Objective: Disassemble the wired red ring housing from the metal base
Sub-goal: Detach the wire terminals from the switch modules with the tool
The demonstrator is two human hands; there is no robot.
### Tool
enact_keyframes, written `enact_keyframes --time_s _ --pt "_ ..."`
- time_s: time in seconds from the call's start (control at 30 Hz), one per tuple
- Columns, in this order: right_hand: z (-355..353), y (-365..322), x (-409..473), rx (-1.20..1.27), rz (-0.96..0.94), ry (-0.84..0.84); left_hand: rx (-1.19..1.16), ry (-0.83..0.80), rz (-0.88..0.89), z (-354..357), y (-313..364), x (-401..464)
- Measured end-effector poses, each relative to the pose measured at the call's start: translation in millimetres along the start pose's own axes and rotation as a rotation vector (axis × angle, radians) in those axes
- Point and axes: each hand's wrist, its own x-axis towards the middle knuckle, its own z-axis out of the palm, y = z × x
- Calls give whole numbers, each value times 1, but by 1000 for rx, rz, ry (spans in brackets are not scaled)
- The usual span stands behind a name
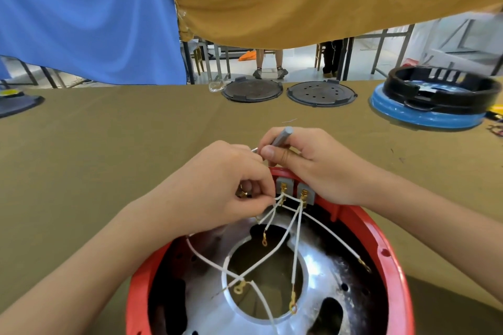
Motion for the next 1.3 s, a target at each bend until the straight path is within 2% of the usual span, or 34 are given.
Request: enact_keyframes --time_s 0.13,0.2,0.3,0.63,0.8,0.97,1.17,1.3 --pt "-1 1 -2 86 -76 72 -70 9 -14 1 -5 -2" --pt "-2 1 -3 217 -105 151 -98 4 -28 1 -7 -4" --pt "-5 4 -5 354 -90 168 -114 -2 -31 3 -8 -4" --pt "-5 4 -14 90 -183 145 -163 -37 -63 3 -11 -5" --pt "-8 -2 -15 -143 -294 43 -151 -51 -83 3 -10 -5" --pt "-10 0 -16 -174 -343 107 -148 -58 -82 3 -11 -4" --pt "-9 0 -16 -134 -309 88 -145 -56 -73 3 -12 -3" --pt "-10 -4 -16 -300 -383 39 -147 -48 -76 3 -13 -5"
